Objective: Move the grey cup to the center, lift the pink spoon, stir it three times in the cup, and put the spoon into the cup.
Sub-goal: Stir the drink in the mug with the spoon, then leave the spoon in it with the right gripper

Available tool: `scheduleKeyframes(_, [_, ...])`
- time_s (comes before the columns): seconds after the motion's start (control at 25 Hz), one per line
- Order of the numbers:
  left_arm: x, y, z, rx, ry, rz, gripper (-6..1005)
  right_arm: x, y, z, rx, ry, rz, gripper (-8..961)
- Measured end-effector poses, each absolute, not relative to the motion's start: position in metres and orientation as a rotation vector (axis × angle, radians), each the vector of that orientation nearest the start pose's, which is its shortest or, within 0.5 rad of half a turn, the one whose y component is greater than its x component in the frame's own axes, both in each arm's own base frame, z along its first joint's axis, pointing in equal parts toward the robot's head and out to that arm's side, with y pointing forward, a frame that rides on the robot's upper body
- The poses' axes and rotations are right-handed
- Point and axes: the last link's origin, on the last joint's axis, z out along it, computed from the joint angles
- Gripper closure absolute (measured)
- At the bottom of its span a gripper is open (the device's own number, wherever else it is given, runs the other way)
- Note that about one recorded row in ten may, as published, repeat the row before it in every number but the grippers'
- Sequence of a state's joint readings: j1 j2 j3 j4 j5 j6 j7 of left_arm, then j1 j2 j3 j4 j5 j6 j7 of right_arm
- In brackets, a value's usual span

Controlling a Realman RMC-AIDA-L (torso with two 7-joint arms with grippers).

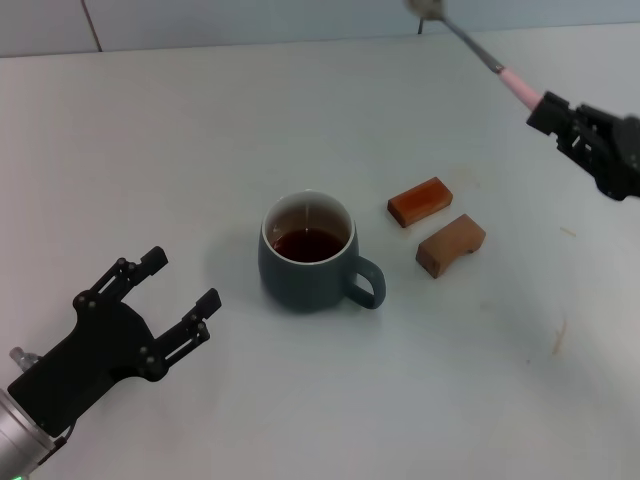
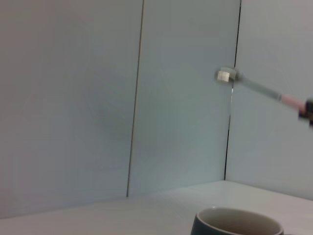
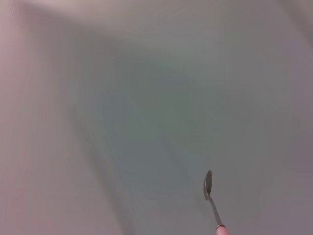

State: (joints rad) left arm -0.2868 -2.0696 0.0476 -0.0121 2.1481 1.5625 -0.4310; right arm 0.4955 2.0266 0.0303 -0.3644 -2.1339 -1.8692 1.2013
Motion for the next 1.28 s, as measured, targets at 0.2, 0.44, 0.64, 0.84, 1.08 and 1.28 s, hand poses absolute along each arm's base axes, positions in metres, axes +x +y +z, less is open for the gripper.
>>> scheduleKeyframes(0.2, [-0.321, 0.215, -0.059, -2.227, -0.468, -0.936, 191, 0.259, 0.315, 0.073, -2.583, 0.581, 1.213, 841])
scheduleKeyframes(0.44, [-0.321, 0.215, -0.059, -2.226, -0.47, -0.935, 190, 0.216, 0.346, 0.09, -2.847, 0.5, 0.904, 842])
scheduleKeyframes(0.64, [-0.321, 0.215, -0.059, -2.225, -0.471, -0.935, 191, 0.179, 0.364, 0.096, -3.0, 0.428, 0.573, 842])
scheduleKeyframes(0.84, [-0.322, 0.215, -0.058, -2.225, -0.475, -0.933, 190, 0.134, 0.383, 0.1, -3.092, 0.353, 0.207, 842])
scheduleKeyframes(1.08, [-0.323, 0.214, -0.058, -2.233, -0.473, -0.929, 190, 0.097, 0.395, 0.088, -3.144, 0.279, -0.131, 841])
scheduleKeyframes(1.28, [-0.323, 0.212, -0.061, -2.261, -0.468, -0.917, 190, 0.071, 0.399, 0.066, -3.15, 0.216, -0.443, 841])
